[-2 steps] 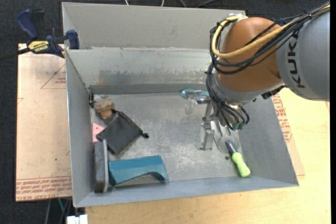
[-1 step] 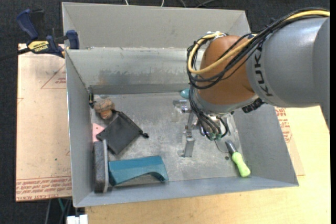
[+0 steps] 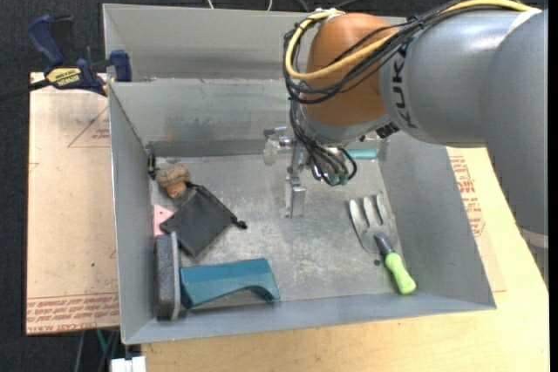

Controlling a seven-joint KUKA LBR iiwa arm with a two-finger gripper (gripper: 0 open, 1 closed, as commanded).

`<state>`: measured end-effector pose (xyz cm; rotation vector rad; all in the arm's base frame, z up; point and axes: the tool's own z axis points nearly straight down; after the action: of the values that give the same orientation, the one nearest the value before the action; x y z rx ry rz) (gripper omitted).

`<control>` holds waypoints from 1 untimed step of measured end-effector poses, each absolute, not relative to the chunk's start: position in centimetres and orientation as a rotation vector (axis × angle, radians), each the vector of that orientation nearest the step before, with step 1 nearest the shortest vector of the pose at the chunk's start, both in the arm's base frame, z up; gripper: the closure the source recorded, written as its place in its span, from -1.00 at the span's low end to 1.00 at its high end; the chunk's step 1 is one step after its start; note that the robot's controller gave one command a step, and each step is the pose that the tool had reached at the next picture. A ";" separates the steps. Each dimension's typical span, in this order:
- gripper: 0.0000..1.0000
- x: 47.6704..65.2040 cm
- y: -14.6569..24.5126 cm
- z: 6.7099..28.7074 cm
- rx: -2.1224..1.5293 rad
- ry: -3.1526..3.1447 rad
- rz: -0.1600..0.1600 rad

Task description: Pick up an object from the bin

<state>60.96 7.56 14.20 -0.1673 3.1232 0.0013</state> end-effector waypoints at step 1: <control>-1.00 59.8 10.5 8.3 -0.298 3.122 0.002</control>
Offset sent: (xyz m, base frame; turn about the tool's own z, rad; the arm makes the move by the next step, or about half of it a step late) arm 0.0454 0.0656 -0.0639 -0.1665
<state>59.83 10.45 8.27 -0.2984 3.1224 0.0024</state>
